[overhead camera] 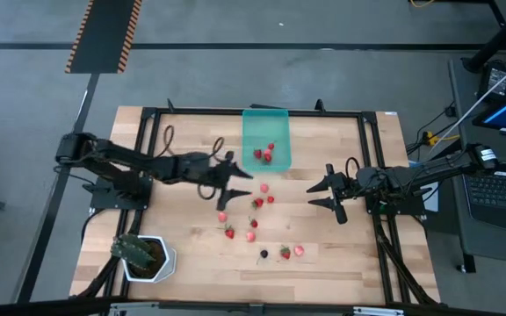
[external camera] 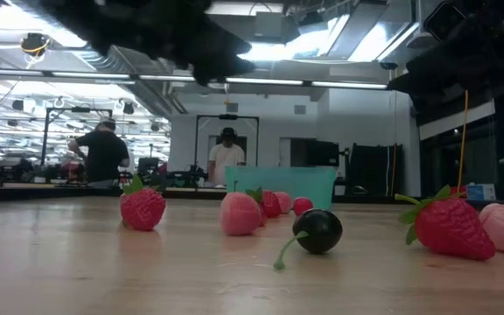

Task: Pick and placing Produce into tupperware
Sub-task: Put the pink peach into the blue bin

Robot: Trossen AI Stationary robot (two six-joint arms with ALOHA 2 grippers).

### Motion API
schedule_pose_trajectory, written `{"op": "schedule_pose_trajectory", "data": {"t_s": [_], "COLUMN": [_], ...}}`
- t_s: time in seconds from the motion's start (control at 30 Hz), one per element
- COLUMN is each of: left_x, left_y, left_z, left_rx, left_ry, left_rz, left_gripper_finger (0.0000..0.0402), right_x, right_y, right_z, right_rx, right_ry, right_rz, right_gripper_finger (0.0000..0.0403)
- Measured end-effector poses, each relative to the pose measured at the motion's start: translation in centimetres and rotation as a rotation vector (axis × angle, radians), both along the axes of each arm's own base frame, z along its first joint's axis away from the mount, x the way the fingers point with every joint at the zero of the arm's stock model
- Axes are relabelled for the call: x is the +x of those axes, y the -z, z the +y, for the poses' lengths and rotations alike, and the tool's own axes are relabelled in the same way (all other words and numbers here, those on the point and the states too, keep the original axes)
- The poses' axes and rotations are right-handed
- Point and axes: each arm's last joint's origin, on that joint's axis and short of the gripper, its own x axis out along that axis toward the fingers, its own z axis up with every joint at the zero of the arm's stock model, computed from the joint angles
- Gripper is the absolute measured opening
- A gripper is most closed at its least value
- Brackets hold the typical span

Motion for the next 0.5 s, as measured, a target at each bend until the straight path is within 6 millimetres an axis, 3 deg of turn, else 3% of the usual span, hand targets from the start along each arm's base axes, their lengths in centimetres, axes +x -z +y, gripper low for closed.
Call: {"op": "schedule_pose_trajectory", "data": {"t_s": [0.23, 0.5], "left_x": [-3.9, -7.8], "left_y": [0.1, 2.5], "left_z": [-2.1, -3.7], "left_rx": [0.023, -0.007], "left_ry": [0.015, 0.023], "left_rz": [-0.117, -0.216], "left_gripper_finger": [0.0231, 0.0228], "right_x": [0.1, 0.7], "right_y": [-0.4, -2.0], "right_z": [0.0, 0.7], "right_rx": [0.035, 0.03], "right_ry": [0.005, -0.024], "right_rz": [-0.041, 0.001], "right_gripper_finger": [0.0178, 0.0178]}}
